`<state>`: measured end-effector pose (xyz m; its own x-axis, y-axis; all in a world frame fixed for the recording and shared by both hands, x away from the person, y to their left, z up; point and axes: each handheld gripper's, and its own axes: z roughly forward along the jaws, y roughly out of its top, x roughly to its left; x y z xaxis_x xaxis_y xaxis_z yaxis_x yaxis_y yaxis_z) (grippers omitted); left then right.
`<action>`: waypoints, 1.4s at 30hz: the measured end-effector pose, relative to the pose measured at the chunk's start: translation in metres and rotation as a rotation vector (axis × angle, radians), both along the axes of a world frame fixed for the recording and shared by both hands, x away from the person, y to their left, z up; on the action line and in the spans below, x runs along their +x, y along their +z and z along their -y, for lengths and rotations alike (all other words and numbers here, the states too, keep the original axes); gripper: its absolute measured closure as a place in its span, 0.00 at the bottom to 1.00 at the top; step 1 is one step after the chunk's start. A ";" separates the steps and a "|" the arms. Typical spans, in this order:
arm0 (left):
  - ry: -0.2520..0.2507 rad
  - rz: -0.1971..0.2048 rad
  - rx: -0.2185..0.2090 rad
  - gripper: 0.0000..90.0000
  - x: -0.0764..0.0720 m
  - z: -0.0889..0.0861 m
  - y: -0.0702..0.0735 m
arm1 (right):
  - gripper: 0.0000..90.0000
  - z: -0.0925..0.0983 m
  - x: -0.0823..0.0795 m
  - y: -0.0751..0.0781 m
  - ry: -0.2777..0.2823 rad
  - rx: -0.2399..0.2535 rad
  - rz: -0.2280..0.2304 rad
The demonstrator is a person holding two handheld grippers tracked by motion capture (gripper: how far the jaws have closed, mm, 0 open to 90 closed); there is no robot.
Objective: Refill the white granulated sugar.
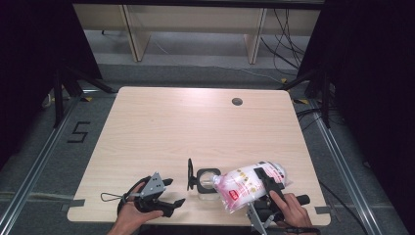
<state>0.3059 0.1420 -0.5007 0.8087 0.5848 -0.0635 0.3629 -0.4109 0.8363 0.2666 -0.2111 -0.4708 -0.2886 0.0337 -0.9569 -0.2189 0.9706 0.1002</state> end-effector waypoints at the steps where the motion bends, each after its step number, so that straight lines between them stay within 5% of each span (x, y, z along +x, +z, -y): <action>1: -0.001 -0.002 -0.008 0.23 0.000 0.000 0.000 | 0.46 -0.001 0.002 0.003 0.034 -0.049 0.020; 6: -0.012 0.002 0.000 0.23 0.000 0.000 0.000 | 0.46 -0.001 0.002 0.005 0.031 -0.089 0.052; 8: -0.002 -0.013 -0.008 0.23 0.000 0.001 -0.001 | 0.46 0.000 0.002 0.003 0.019 -0.064 0.034; 12: -0.014 -0.001 -0.003 0.23 0.001 0.002 -0.001 | 0.46 0.000 0.005 0.004 0.029 -0.106 0.049; 14: -0.023 0.005 0.034 0.23 0.002 0.000 0.000 | 0.46 -0.002 0.006 0.008 0.064 -0.158 0.076; 16: -0.017 0.006 0.032 0.23 0.002 0.000 0.000 | 0.46 -0.003 0.007 0.006 0.056 -0.137 0.075; 18: -0.015 0.004 0.014 0.23 0.002 0.001 -0.001 | 0.47 -0.005 0.007 0.009 0.066 -0.193 0.074; 23: -0.003 -0.012 0.009 0.23 0.001 0.000 0.000 | 0.47 -0.005 0.008 0.008 0.077 -0.171 0.093; 28: -0.004 -0.004 0.004 0.23 0.001 0.000 0.000 | 0.47 -0.005 0.006 0.010 0.064 -0.201 0.099; 29: -0.001 -0.007 0.010 0.23 0.001 0.000 0.000 | 0.47 -0.003 0.012 0.007 0.135 -0.169 0.130; 30: -0.001 -0.007 0.010 0.23 0.001 0.000 0.000 | 0.47 -0.004 0.012 0.010 0.159 -0.203 0.152; 34: -0.003 -0.003 0.003 0.23 0.001 0.000 0.001 | 0.47 -0.004 0.010 0.008 0.137 -0.169 0.147; 36: -0.021 0.007 0.015 0.23 0.003 -0.002 0.001 | 0.47 -0.005 0.006 0.012 0.083 -0.204 0.108; 37: -0.002 -0.006 0.010 0.23 0.002 -0.001 0.001 | 0.47 -0.005 0.008 0.011 0.107 -0.195 0.130; 38: 0.007 -0.006 0.001 0.23 0.001 -0.001 0.001 | 0.47 -0.006 0.006 0.013 0.075 -0.224 0.087; 42: -0.006 0.006 -0.006 0.23 0.003 -0.001 0.001 | 0.47 -0.005 0.009 0.010 0.118 -0.208 0.140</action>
<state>0.3090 0.1433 -0.5001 0.8126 0.5795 -0.0627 0.3556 -0.4077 0.8410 0.2755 -0.2061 -0.4605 -0.1431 -0.1933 -0.9706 -0.3293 0.9341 -0.1375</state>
